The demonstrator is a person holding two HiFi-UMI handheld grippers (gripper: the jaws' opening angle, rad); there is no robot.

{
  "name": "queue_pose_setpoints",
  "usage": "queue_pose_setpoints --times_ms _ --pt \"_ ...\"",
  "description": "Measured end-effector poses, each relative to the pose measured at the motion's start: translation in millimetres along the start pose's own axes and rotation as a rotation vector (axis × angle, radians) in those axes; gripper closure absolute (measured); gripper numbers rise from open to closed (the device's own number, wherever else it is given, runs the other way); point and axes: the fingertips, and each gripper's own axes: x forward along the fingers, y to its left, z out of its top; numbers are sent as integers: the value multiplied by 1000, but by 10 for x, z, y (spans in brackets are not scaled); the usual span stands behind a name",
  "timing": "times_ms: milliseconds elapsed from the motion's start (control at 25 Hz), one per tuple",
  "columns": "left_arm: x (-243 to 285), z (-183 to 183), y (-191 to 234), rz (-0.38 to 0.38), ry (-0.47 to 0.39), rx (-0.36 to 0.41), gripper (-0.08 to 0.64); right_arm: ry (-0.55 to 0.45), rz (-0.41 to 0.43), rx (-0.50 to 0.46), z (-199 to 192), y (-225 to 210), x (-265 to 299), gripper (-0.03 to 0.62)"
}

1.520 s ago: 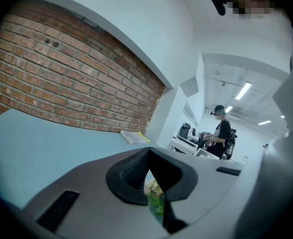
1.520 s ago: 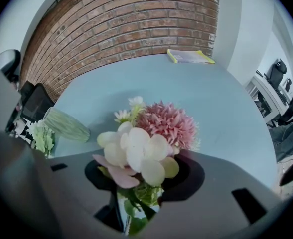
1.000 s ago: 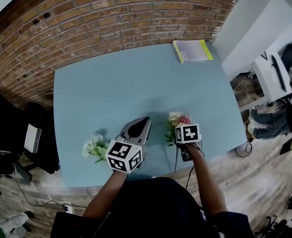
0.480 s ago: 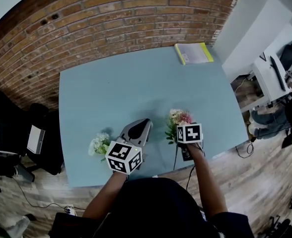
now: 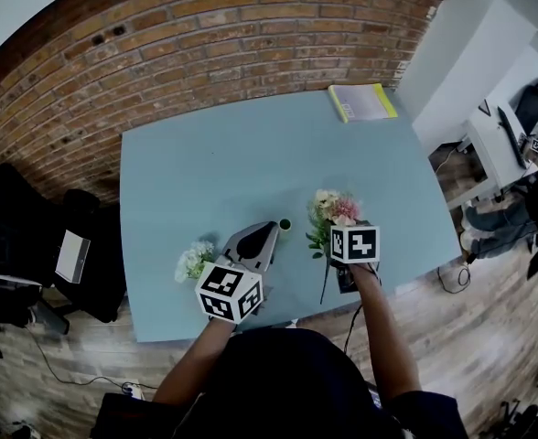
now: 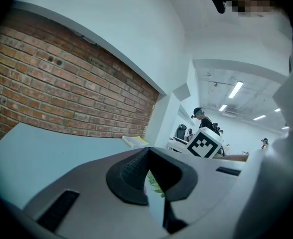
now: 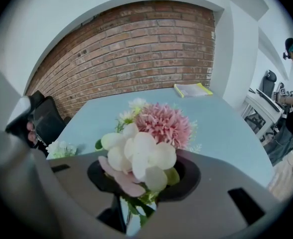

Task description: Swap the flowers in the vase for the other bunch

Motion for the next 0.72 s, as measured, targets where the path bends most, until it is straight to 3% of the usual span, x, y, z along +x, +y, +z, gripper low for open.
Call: queue_pose_setpoints --times_ms 720 --pt "-492 53 97 23 -28 11 555 -302 55 -92 996 766 -552 442"
